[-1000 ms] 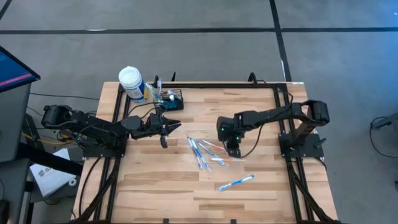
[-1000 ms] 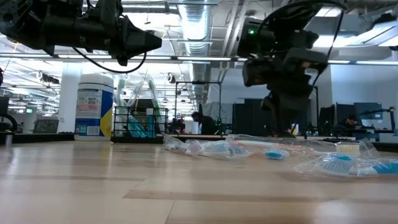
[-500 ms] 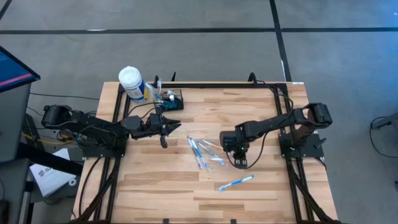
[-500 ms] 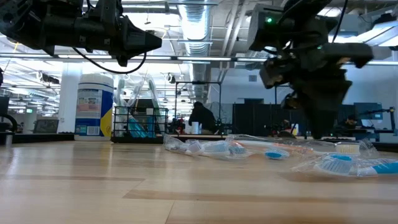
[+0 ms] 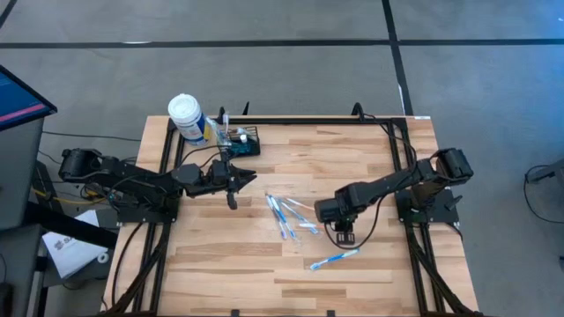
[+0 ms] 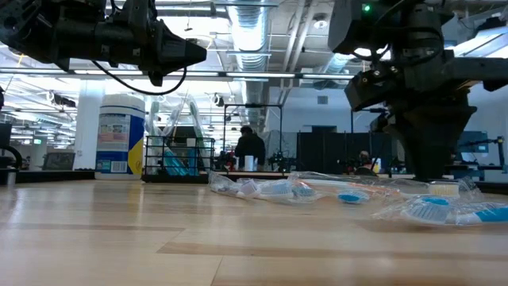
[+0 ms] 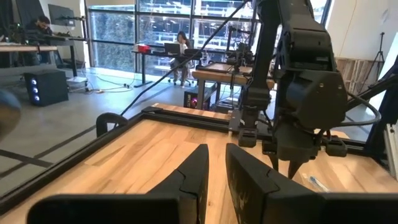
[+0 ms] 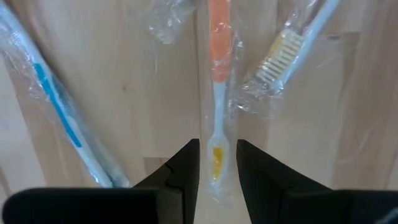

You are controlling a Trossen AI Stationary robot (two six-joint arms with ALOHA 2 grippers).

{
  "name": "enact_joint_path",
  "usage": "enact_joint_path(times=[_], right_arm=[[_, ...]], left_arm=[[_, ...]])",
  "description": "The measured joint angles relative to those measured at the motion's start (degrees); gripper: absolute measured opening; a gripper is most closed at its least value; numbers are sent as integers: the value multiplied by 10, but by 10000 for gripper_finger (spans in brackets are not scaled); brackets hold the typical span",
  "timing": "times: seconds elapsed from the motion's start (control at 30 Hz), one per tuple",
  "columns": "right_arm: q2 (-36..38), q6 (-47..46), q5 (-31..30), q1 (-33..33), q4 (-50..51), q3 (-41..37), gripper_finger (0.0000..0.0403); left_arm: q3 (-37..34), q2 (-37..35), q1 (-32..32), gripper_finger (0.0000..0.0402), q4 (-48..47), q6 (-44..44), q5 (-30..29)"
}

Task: Pick & Place toothbrushing station
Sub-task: Put the bottom orange toothbrush into the black wire organizer

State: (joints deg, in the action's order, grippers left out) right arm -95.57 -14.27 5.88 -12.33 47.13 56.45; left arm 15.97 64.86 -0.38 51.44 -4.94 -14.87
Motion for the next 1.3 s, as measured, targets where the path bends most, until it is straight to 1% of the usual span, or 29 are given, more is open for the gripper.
enact_joint_path(times=[0.17,0.33,0.47,0.67,0.77,0.83,0.9,0.93,1.07,1.2,1.3], right_arm=[[0,-8,0,-16,-5,-4,97],[0,-22,-29,-23,-15,-41,97],[0,-44,-34,-22,-12,-66,97],[1,-44,-44,-23,-25,-65,96],[1,-43,-58,-23,-28,-64,81],[1,-39,-59,-23,-28,-64,56],[1,-37,-59,-23,-28,-64,23],[2,-35,-59,-23,-26,-64,14],[3,-33,-62,-23,-21,-56,19],[3,-8,-72,-23,-17,-29,7],[3,8,-79,-22,-5,-3,11]], left_arm=[[0,0,0,49,0,-16,0],[0,0,0,49,0,-16,0],[0,0,0,49,0,-16,0],[0,0,0,49,0,-16,0],[0,0,0,49,0,-16,0],[0,0,0,49,0,-16,0],[0,0,0,49,0,-16,0],[0,0,0,49,0,-16,0],[0,0,0,49,0,-20,0],[0,0,0,49,1,-47,10],[1,0,-6,49,1,-46,18]])
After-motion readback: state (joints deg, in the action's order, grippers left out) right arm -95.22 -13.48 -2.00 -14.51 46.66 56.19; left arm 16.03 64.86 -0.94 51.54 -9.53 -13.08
